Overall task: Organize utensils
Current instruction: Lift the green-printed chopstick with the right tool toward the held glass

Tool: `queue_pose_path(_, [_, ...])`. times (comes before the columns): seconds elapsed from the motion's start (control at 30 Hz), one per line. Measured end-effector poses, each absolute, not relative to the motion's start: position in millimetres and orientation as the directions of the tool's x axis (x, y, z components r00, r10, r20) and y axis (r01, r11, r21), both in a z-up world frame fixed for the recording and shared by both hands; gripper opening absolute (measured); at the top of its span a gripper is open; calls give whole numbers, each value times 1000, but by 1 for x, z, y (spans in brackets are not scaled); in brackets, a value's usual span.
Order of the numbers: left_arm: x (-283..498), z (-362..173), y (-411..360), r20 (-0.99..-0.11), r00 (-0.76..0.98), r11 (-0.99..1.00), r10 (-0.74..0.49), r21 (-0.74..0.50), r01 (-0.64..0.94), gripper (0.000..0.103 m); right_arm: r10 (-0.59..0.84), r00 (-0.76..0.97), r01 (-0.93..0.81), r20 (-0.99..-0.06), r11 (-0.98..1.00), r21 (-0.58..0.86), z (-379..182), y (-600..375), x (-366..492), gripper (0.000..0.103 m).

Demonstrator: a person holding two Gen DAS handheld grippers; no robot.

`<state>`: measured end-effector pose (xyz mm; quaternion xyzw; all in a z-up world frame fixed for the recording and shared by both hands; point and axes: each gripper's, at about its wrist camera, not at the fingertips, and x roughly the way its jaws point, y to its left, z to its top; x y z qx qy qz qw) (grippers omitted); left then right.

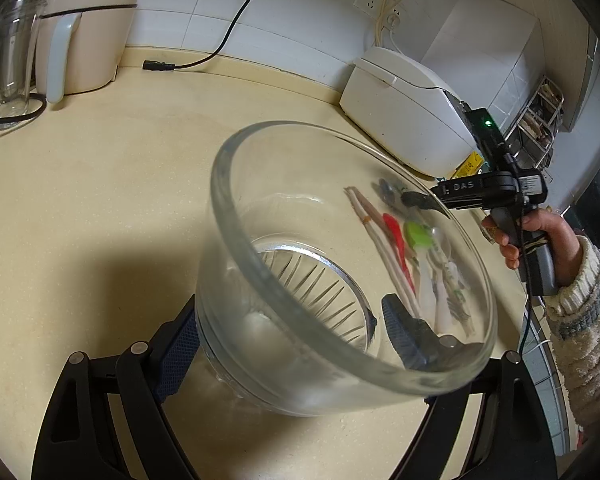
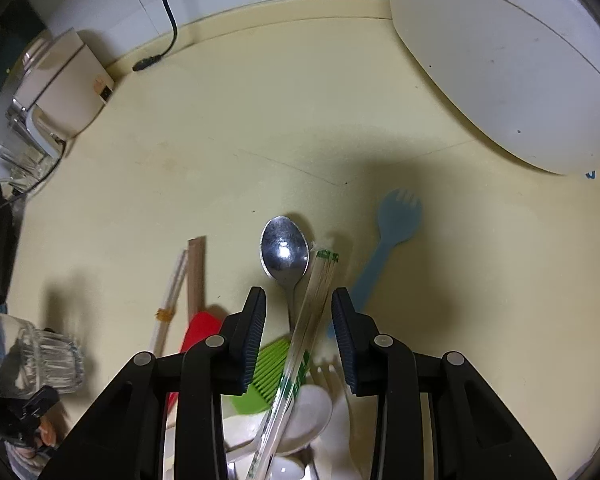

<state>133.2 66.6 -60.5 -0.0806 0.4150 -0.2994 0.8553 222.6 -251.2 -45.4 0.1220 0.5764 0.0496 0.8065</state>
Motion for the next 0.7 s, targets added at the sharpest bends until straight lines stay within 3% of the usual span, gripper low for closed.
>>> queue_pose_path(0.27, [133, -61, 67, -661, 475, 807, -581, -388, 446, 89, 249, 345, 52, -905, 958, 283, -56, -248, 236, 33])
queue_pose_path(0.33, [133, -61, 67, -661, 476, 807, -580, -388, 446, 89, 288, 366, 44, -885, 945, 325, -55, -251, 234, 11])
queue_pose_path(0.7, [134, -61, 69, -660, 477, 807, -581, -390, 443, 89, 412, 530, -70, -741, 892, 446, -11, -256, 191, 9])
